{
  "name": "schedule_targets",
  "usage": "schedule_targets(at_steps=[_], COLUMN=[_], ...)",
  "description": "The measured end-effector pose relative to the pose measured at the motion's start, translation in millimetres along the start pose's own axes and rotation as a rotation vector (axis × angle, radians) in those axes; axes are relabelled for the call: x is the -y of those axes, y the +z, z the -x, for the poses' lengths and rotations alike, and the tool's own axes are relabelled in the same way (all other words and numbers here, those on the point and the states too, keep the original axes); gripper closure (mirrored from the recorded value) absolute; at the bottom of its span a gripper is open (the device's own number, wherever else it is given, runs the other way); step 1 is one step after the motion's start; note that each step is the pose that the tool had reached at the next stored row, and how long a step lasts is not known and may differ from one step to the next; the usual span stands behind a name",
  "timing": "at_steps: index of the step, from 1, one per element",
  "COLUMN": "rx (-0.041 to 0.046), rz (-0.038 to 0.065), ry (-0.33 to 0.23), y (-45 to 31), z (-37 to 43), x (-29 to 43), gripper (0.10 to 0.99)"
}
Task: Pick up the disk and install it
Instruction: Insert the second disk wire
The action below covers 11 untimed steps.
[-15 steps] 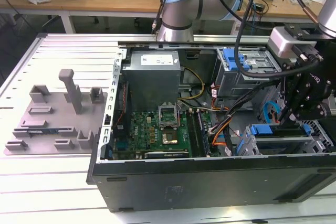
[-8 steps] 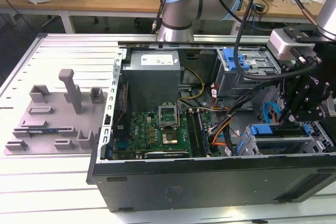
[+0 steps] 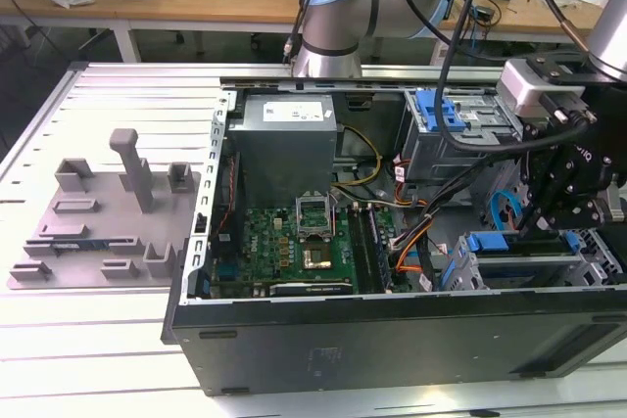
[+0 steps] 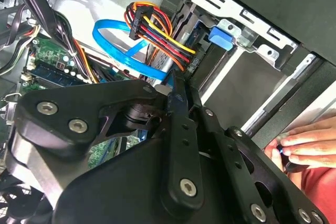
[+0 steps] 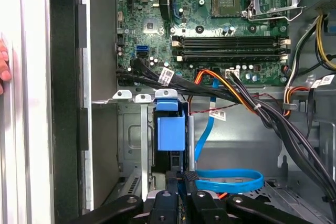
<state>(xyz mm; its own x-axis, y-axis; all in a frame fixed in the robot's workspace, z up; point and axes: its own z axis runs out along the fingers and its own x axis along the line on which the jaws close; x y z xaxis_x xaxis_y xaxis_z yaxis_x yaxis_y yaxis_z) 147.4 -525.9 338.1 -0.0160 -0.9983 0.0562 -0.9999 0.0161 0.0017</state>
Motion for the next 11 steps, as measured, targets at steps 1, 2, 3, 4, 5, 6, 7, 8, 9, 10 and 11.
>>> schedule_targets(at_steps=[1, 2, 3, 4, 5, 6, 7, 8, 9, 10, 11], rx=[0.0001, 0.0004, 0.0017, 0.0021, 0.0018, 0.0007, 0.0010, 0.0010, 0.0008, 0.0008, 0.0008], rz=[0.000, 0.000, 0.000, 0.000, 0.000, 0.000, 0.000, 0.000, 0.000, 0.000, 0.000], ry=[0.000, 0.000, 0.000, 0.000, 0.000, 0.000, 0.000, 0.000, 0.000, 0.000, 0.000], y=[0.1, 0.3, 0.2, -0.7, -2.6, -5.0, -8.0, -10.4, -14.3, -19.2, -22.9], z=[0.0, 0.0, 0.1, 0.0, -0.1, -0.3, -0.4, -0.6, -0.8, -1.1, -1.2], x=[0.0, 0.0, 0.0, 0.0, 0.0, 0.0, 0.0, 0.0, 0.0, -0.1, -0.1], gripper=[0.925, 0.925, 0.914, 0.914, 0.914, 0.851, 0.851, 0.851, 0.851, 0.851, 0.851])
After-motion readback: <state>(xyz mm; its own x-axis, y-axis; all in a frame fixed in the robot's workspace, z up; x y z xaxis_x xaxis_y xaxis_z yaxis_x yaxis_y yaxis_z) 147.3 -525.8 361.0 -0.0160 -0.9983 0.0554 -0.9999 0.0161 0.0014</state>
